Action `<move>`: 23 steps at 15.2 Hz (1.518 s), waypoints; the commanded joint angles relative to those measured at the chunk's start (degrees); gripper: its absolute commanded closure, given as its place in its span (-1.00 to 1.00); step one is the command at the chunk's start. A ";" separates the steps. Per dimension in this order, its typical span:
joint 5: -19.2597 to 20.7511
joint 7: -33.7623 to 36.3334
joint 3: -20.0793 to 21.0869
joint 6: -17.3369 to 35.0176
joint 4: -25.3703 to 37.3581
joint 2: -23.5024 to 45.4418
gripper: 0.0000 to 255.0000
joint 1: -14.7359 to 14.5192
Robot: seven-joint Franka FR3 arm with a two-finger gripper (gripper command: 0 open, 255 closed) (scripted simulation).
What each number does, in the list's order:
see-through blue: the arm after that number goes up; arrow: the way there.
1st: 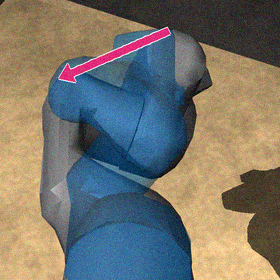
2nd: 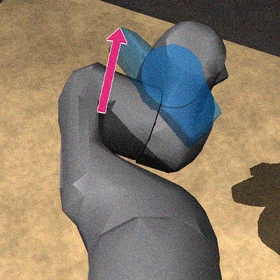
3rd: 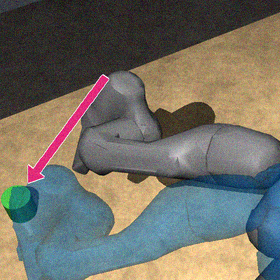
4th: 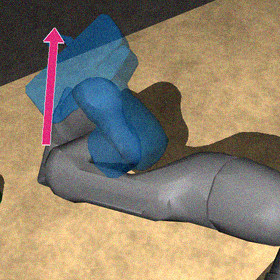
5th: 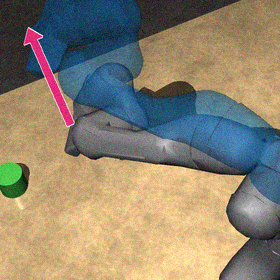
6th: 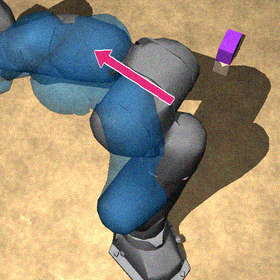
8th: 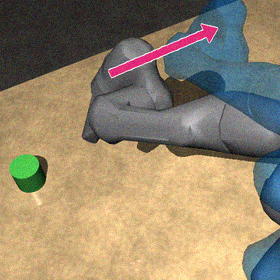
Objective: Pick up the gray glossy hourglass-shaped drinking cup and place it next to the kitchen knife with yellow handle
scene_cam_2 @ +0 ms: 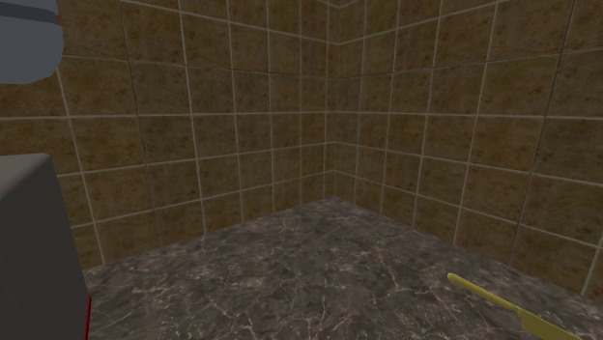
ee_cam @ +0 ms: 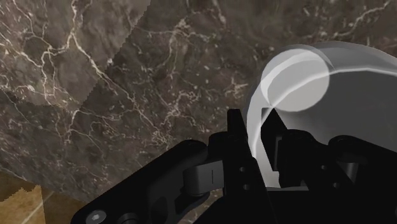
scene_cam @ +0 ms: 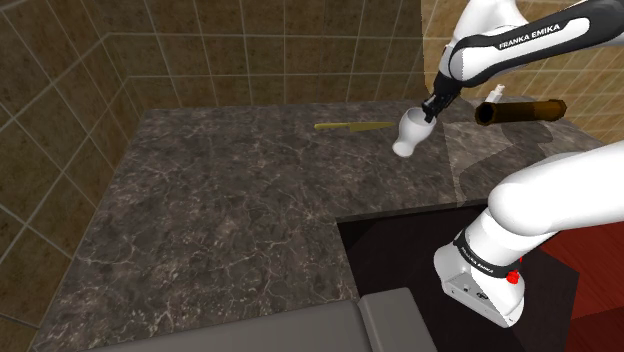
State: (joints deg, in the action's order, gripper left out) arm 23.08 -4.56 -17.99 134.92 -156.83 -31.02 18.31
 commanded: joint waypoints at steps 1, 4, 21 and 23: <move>0.05 0.06 0.00 0.18 -0.11 0.02 1.00 0.02; 0.05 0.06 0.00 0.18 -0.11 0.02 1.00 0.02; -1.97 -0.56 2.11 -9.14 3.24 -5.83 -1.00 -0.75; -1.97 -0.56 2.11 -9.14 3.24 -5.82 -1.00 -0.75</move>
